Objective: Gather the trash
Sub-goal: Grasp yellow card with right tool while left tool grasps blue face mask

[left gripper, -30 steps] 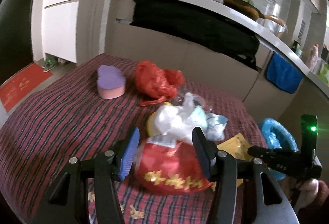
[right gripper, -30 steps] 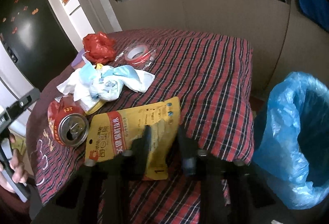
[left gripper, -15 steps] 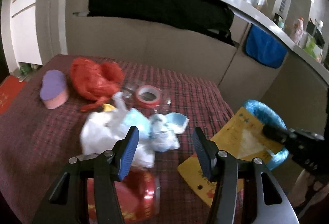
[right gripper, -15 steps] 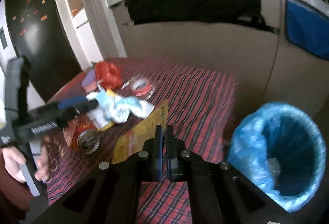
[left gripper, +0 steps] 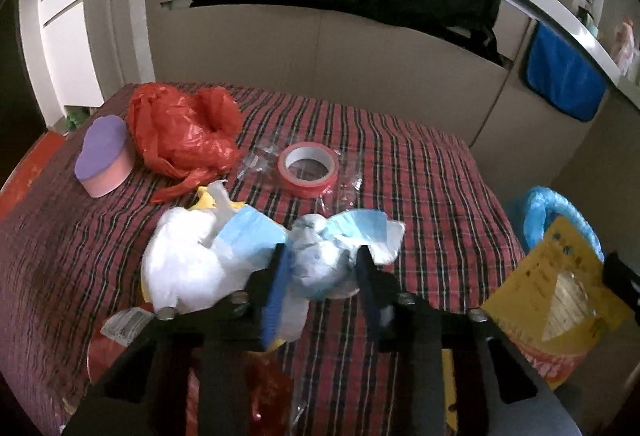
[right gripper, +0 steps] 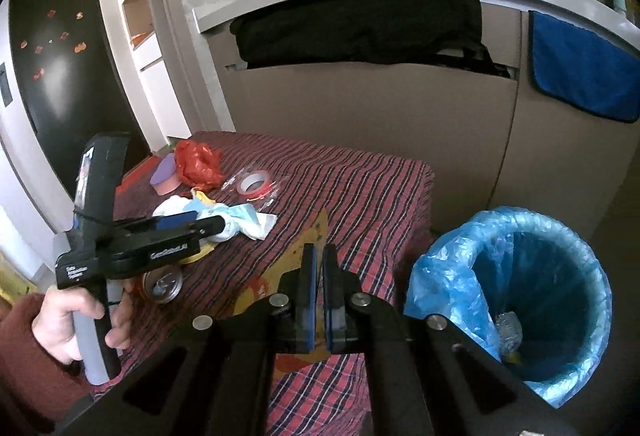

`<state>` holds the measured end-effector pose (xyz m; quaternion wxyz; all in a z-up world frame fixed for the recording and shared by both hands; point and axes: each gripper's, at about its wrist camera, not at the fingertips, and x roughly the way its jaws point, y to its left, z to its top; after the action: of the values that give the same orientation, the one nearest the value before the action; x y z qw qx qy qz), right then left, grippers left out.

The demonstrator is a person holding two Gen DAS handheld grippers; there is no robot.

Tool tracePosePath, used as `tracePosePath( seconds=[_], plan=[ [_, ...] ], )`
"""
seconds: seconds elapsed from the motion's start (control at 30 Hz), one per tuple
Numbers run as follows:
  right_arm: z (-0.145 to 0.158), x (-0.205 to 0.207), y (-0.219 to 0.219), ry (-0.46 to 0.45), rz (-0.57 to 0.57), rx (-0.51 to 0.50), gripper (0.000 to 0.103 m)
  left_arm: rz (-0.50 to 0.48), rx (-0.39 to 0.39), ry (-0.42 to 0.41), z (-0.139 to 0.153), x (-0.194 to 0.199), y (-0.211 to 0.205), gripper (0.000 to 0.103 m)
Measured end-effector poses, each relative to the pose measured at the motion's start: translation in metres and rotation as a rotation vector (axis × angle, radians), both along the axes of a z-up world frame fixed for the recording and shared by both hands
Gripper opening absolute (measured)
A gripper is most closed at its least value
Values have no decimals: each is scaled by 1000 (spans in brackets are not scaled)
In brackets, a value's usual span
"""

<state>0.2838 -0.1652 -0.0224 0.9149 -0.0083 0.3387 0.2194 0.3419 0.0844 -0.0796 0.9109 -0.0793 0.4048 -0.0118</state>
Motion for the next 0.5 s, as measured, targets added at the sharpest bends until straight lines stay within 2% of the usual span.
tracePosePath(
  seconds=[0.17, 0.37, 0.5],
  plan=[
    [1, -5, 7, -13, 25, -5, 2, 14, -17, -30, 7, -7, 12, 27],
    [10, -7, 13, -29, 40, -4, 2, 35, 24, -150, 42, -32, 19, 27],
    [21, -7, 16, -49, 52, -2, 2, 38, 20, -197, 63, -43, 25, 27]
  ],
)
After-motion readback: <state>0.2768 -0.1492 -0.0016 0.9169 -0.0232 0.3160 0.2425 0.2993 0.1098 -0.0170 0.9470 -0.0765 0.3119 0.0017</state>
